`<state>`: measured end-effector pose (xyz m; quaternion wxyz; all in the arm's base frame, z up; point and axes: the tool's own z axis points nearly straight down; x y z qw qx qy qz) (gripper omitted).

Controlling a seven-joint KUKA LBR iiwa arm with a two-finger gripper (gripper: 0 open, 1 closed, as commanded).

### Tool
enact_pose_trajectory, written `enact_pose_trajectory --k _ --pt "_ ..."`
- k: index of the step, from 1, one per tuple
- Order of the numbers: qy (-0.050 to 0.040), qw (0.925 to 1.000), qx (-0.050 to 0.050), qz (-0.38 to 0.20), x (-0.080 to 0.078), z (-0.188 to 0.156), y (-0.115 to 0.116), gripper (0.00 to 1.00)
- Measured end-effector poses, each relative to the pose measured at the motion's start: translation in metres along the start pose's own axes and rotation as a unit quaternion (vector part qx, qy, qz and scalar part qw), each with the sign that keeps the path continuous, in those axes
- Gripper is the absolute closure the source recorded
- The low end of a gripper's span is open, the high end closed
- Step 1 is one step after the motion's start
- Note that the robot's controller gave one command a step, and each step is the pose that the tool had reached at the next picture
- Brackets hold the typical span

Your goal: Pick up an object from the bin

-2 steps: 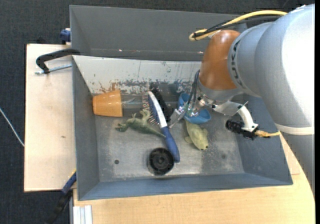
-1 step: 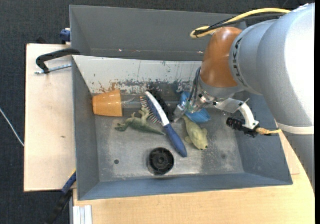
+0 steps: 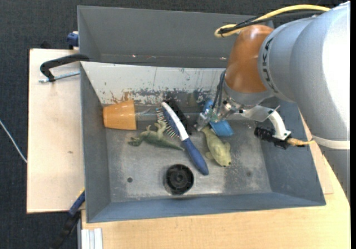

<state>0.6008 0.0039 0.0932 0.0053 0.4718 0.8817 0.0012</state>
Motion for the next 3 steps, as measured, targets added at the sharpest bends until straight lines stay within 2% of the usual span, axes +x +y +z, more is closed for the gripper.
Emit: enact_pose_trajectory --k 1,3 --pt "0.0029 1.0000 0.003 0.000 -0.001 -0.006 0.000 1.00" --pt "0.0023 1.0000 0.000 -0.003 -0.002 -0.079 0.004 1.00"
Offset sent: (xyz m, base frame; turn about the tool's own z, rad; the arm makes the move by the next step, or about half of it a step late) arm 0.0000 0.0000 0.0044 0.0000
